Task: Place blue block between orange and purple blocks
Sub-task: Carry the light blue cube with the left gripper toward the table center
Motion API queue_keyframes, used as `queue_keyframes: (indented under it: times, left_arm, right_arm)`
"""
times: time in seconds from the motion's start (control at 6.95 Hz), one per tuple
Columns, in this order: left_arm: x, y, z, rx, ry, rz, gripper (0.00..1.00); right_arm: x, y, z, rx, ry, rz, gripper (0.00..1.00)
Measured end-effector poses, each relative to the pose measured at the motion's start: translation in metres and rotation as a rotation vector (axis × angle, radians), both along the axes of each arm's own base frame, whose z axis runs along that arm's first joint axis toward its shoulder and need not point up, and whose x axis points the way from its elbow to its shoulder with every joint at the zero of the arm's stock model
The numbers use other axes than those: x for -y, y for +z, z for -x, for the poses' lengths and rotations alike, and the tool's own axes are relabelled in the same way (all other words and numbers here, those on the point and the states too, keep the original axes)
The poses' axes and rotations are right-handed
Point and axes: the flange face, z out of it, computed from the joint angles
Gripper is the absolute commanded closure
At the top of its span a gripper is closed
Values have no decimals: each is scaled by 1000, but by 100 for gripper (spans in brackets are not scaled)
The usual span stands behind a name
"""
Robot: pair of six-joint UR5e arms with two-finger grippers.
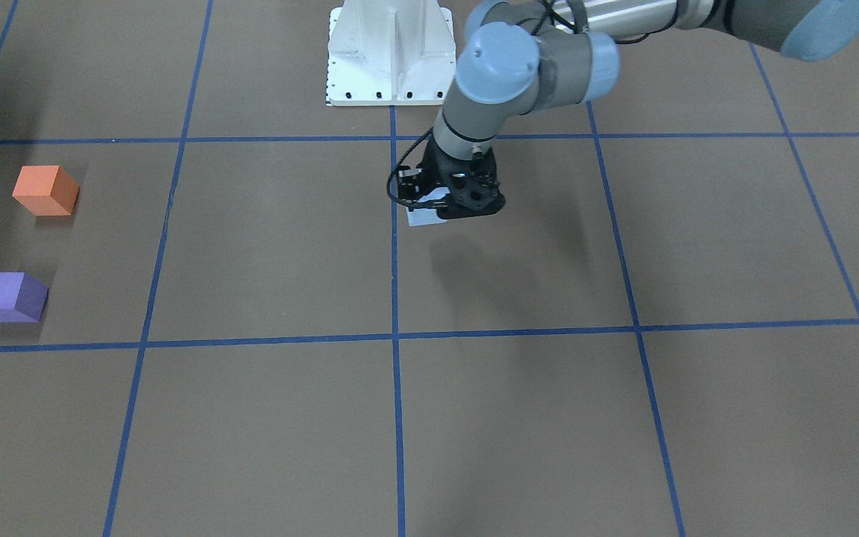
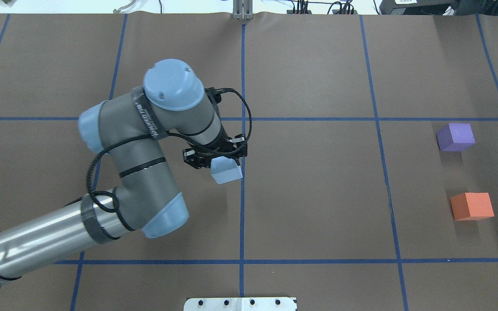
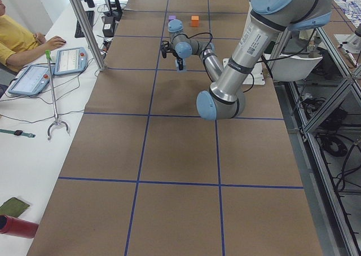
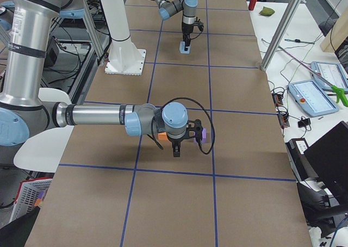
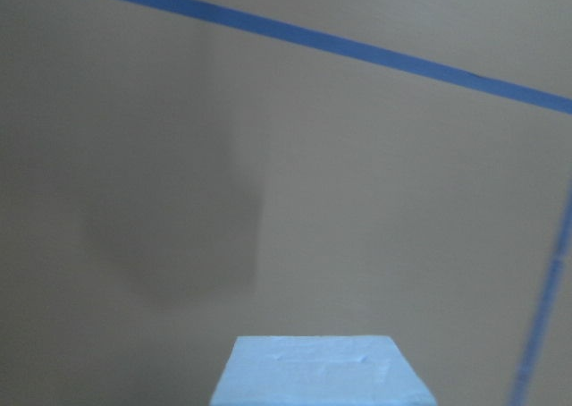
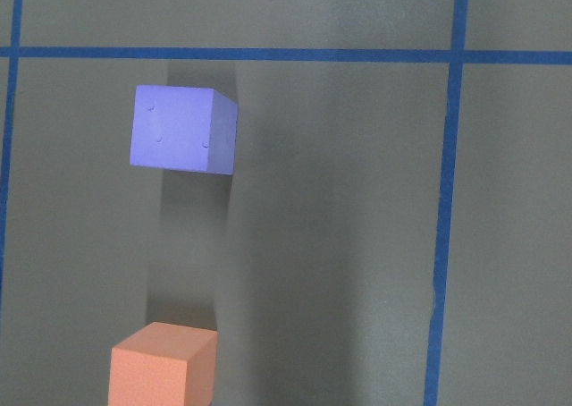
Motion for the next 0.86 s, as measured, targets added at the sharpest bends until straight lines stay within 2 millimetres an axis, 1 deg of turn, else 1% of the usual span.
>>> queue_keyframes:
  times: [0.14, 0.29, 0.43, 0.58, 0.72, 0.86]
  left_arm:
    - [-5, -36, -49, 11, -11, -12, 100]
    - [-7, -70, -102, 22, -40, -42, 100]
    - [-9, -90, -144, 31, -60, -64, 100]
    - [-15, -98, -172, 37, -78, -93, 100]
    - [-21, -104, -194, 47, -103, -129, 89]
    - [-24, -113, -212, 62, -116, -155, 65]
  right_arm:
    - [-2, -2, 3, 46, -7, 5, 0]
    - [-4, -5, 6, 95, -15, 14, 0]
    - [-6, -6, 8, 120, -21, 19, 0]
    - [-6, -7, 11, 129, -28, 20, 0]
    - [-6, -8, 15, 133, -37, 16, 0]
    - [-5, -10, 20, 136, -52, 5, 0]
